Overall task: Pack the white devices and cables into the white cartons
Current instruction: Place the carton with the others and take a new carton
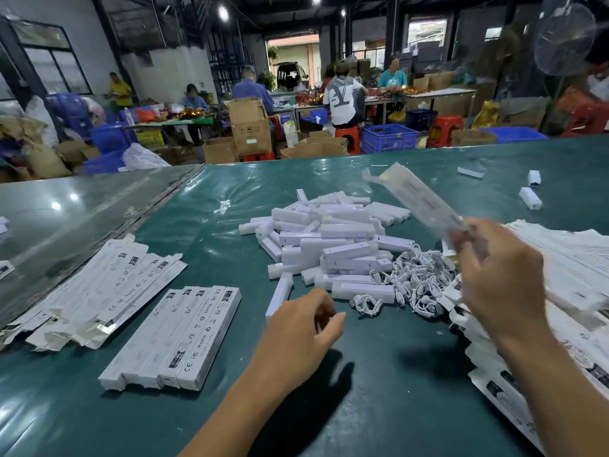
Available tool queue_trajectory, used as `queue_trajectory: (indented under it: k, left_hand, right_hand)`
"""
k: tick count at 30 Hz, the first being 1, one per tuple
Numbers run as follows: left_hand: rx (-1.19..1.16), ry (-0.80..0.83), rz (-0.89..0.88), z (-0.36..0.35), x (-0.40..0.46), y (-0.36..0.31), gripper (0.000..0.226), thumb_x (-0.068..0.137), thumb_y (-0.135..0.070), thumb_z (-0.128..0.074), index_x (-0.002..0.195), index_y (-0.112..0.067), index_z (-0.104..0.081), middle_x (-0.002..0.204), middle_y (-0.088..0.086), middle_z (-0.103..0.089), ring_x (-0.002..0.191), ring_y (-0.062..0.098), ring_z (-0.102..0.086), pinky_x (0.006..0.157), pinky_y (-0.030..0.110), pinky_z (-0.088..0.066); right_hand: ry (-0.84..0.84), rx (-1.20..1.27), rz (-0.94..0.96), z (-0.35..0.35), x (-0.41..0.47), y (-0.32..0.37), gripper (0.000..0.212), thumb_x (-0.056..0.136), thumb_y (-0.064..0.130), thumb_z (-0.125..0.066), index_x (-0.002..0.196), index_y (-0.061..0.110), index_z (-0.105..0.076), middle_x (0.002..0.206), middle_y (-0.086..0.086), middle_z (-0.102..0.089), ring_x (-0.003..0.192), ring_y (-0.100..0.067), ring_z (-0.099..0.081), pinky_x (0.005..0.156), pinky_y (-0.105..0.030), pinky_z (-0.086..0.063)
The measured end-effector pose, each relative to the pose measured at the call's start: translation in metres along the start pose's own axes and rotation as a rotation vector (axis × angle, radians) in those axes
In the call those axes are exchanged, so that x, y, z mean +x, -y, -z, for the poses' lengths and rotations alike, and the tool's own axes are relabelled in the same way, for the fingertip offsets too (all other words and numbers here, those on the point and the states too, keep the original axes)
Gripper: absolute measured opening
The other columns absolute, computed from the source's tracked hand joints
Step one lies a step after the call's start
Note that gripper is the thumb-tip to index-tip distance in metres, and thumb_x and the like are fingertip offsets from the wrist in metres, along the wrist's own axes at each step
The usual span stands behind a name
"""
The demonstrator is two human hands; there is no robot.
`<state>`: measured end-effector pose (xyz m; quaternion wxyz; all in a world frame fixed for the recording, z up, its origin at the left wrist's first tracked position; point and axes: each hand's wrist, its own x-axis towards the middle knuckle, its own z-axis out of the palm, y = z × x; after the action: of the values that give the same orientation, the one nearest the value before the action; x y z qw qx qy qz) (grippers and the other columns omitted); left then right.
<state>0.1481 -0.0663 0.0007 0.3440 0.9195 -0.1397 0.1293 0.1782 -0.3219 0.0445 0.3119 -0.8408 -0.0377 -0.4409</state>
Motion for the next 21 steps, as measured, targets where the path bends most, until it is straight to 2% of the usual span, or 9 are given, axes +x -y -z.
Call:
queue_trajectory:
  k: [2, 4, 5, 7, 10, 13, 16, 19, 21]
  left_hand:
    - [-0.25, 0.006, -0.006, 0.0, 0.0, -0.007, 0.019, 0.088, -0.05, -0.065, 0.097, -0.033, -0.061, 0.09, -0.019, -0.066, 0.083, 0.004, -0.061, 0.07, 0.018, -0.045]
    - [-0.494, 0.015, 0.001, -0.002, -0.001, -0.015, 0.041, 0.085, -0.054, -0.065, 0.119, -0.033, -0.058, 0.111, -0.018, -0.068, 0.103, 0.007, -0.064, 0.084, 0.02, -0.05]
    - [-0.603, 0.003, 0.015, -0.003, -0.001, -0.018, 0.048, 0.085, -0.053, -0.066, 0.125, -0.03, -0.056, 0.117, -0.013, -0.069, 0.11, 0.01, -0.064, 0.09, 0.024, -0.051]
    - [-0.808, -0.029, 0.073, -0.001, -0.001, -0.023, 0.051, 0.083, -0.05, -0.071, 0.126, -0.025, -0.058, 0.118, -0.003, -0.071, 0.112, 0.018, -0.067, 0.094, 0.034, -0.054]
    - [-0.926, -0.032, 0.155, 0.006, -0.001, -0.021, 0.045, 0.083, -0.041, -0.077, 0.121, -0.021, -0.066, 0.114, 0.005, -0.074, 0.107, 0.026, -0.071, 0.093, 0.044, -0.057]
    - [-0.829, -0.086, 0.143, 0.012, -0.002, -0.02, 0.033, 0.082, -0.03, -0.084, 0.109, -0.019, -0.069, 0.099, 0.004, -0.077, 0.092, 0.021, -0.074, 0.076, 0.028, -0.059]
    - [-0.597, -0.182, 0.15, 0.012, -0.002, -0.02, 0.025, 0.081, -0.034, -0.082, 0.098, -0.026, -0.065, 0.089, -0.009, -0.075, 0.08, 0.006, -0.071, 0.065, 0.014, -0.051]
    - [-0.469, -0.236, 0.133, 0.016, 0.0, -0.017, 0.014, 0.08, -0.036, -0.064, 0.093, -0.036, -0.061, 0.085, -0.012, -0.073, 0.074, 0.006, -0.069, 0.064, 0.02, -0.053]
    - [-0.443, -0.19, 0.102, 0.021, 0.0, -0.017, 0.018, 0.081, -0.034, -0.059, 0.097, -0.042, -0.059, 0.081, -0.007, -0.073, 0.066, 0.013, -0.07, 0.063, 0.032, -0.057]
  right_hand:
    - [0.162, 0.261, -0.042, -0.01, -0.015, 0.026, 0.028, 0.101, 0.032, -0.061, 0.08, 0.015, -0.064, 0.056, -0.002, -0.054, 0.047, -0.011, -0.043, 0.045, -0.027, -0.034]
    - [0.36, 0.429, -0.1, -0.022, -0.034, 0.049, 0.031, 0.097, 0.041, -0.061, 0.077, 0.018, -0.064, 0.059, -0.001, -0.057, 0.049, -0.005, -0.043, 0.047, -0.022, -0.035]
    - [0.473, 0.492, -0.13, -0.028, -0.043, 0.058, 0.026, 0.098, 0.041, -0.061, 0.08, 0.022, -0.067, 0.065, 0.003, -0.062, 0.053, -0.003, -0.049, 0.051, -0.02, -0.04]
    - [0.675, 0.598, -0.187, -0.038, -0.058, 0.071, 0.013, 0.099, 0.036, -0.062, 0.096, 0.028, -0.071, 0.083, 0.01, -0.072, 0.072, -0.006, -0.066, 0.069, -0.031, -0.056]
    - [0.831, 0.647, -0.167, -0.045, -0.071, 0.077, 0.016, 0.102, 0.025, -0.059, 0.116, 0.027, -0.067, 0.103, 0.003, -0.074, 0.097, -0.016, -0.069, 0.09, -0.041, -0.054]
    - [0.845, 0.507, -0.029, -0.047, -0.074, 0.076, 0.018, 0.102, 0.032, -0.056, 0.118, 0.029, -0.064, 0.098, 0.004, -0.073, 0.087, -0.016, -0.067, 0.083, -0.04, -0.054]
    - [0.838, 0.276, 0.157, -0.046, -0.079, 0.074, 0.024, 0.097, 0.043, -0.054, 0.114, 0.027, -0.062, 0.091, 0.008, -0.07, 0.078, -0.015, -0.062, 0.076, -0.041, -0.053]
    - [0.672, 0.345, 0.15, -0.041, -0.074, 0.074, 0.023, 0.091, 0.05, -0.056, 0.101, 0.03, -0.062, 0.081, 0.011, -0.068, 0.072, -0.011, -0.061, 0.068, -0.035, -0.052]
    - [0.456, 0.498, 0.041, -0.036, -0.064, 0.071, 0.019, 0.091, 0.05, -0.057, 0.101, 0.035, -0.06, 0.083, 0.014, -0.068, 0.07, -0.008, -0.064, 0.062, -0.021, -0.05]
